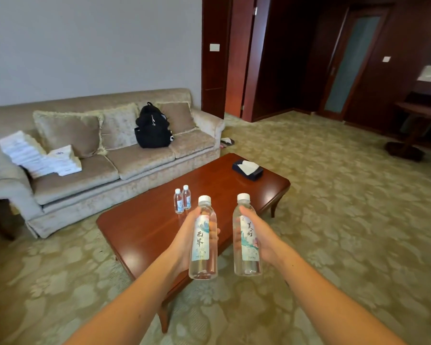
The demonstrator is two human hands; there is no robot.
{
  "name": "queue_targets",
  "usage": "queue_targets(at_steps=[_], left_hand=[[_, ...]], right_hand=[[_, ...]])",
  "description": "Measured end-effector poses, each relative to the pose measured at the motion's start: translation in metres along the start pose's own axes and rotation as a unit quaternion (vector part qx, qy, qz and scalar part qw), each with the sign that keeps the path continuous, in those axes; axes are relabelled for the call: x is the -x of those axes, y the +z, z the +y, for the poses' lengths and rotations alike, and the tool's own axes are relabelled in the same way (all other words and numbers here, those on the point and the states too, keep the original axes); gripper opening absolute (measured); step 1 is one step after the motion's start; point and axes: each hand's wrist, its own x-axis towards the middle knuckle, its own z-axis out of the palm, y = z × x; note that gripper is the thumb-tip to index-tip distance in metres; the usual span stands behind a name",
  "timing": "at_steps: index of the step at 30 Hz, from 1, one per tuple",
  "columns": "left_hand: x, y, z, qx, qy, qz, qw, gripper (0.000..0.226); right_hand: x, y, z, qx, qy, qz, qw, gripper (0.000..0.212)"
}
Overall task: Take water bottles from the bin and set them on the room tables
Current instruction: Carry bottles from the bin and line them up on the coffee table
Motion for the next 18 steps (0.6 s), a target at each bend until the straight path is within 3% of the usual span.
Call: queue_targets(at_steps=[7,13,18], left_hand=[[-0.107,0.014,0.021,-0.118,0.052,0.105,0.986,0.065],[-0.164,0.015,0.038,-0.158,0.071,0.189,0.967,0.07],[-0.225,0.007,0.064,-0.158,0.091,0.204,0.962,0.051]], right_hand=[[-0.09,-0.045,-0.065,-0.001,0.002,-0.02,1.0,0.041],[-0.16,-0.067,-0.102,0.024,0.01,-0.024,0.999,0.045],[-0.226,-0.078,-0.129,0.08,0.012,-0.027,0.996,0.062]])
